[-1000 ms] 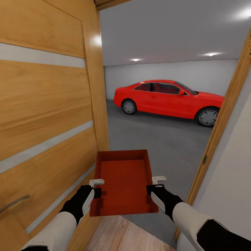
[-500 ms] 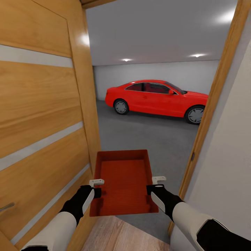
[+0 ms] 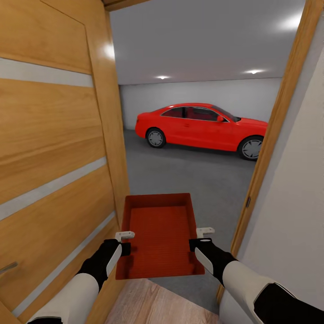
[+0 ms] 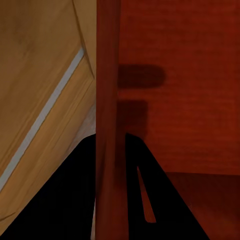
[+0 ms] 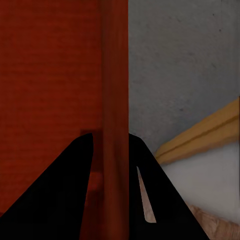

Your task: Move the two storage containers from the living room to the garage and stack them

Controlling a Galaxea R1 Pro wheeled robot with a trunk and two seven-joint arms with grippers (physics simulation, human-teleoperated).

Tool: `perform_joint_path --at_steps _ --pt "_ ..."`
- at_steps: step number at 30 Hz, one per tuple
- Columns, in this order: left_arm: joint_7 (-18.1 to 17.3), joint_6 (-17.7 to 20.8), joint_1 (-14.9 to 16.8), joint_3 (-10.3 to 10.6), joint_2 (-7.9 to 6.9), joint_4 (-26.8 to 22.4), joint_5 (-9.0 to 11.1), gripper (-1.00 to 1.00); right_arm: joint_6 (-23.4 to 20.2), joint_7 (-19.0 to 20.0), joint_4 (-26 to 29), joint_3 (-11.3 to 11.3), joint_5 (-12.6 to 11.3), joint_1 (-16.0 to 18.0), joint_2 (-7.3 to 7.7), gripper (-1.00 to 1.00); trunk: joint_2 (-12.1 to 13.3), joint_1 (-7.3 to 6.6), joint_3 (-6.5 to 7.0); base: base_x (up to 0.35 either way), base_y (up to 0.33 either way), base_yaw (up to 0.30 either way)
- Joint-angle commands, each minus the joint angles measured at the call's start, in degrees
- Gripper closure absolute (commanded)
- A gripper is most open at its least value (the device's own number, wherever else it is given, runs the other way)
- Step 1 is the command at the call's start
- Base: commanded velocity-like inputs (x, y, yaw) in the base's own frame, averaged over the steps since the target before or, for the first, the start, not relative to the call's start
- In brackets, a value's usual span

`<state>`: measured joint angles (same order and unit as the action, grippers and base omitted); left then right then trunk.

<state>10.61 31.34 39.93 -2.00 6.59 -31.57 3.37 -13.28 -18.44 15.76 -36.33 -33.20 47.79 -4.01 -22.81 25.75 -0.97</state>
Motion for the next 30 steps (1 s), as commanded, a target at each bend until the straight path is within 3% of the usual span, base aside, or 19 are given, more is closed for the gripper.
perform_joint_path --at_steps 1,8,21,30 --pt "0.5 0.5 0.0 -0.3 -0.01 0.0 -0.5 1.00 -0.4 -2.1 0.2 1.1 1.9 0.1 0.14 1.00 -0.1 0.03 -0.10 0.000 0.000 -0.098" --pt "0.5 0.5 0.0 -0.3 -0.02 0.0 -0.5 1.00 -0.4 -2.1 0.2 1.1 1.9 0.1 0.14 1.00 -0.1 0.03 -0.10 0.036 0.030 -0.063" --pt "0.5 0.5 0.0 -0.3 -0.03 0.0 -0.5 1.00 -0.4 -2.1 0.2 1.1 1.9 0.1 0.14 1.00 -0.1 0.03 -0.10 0.183 0.172 -0.008" --pt "0.5 0.5 0.0 -0.3 -0.02 0.0 -0.5 1.00 -0.4 -2.1 0.2 1.1 1.9 0.1 0.14 1.00 -0.1 0.03 -0.10 0.054 0.042 -0.200"
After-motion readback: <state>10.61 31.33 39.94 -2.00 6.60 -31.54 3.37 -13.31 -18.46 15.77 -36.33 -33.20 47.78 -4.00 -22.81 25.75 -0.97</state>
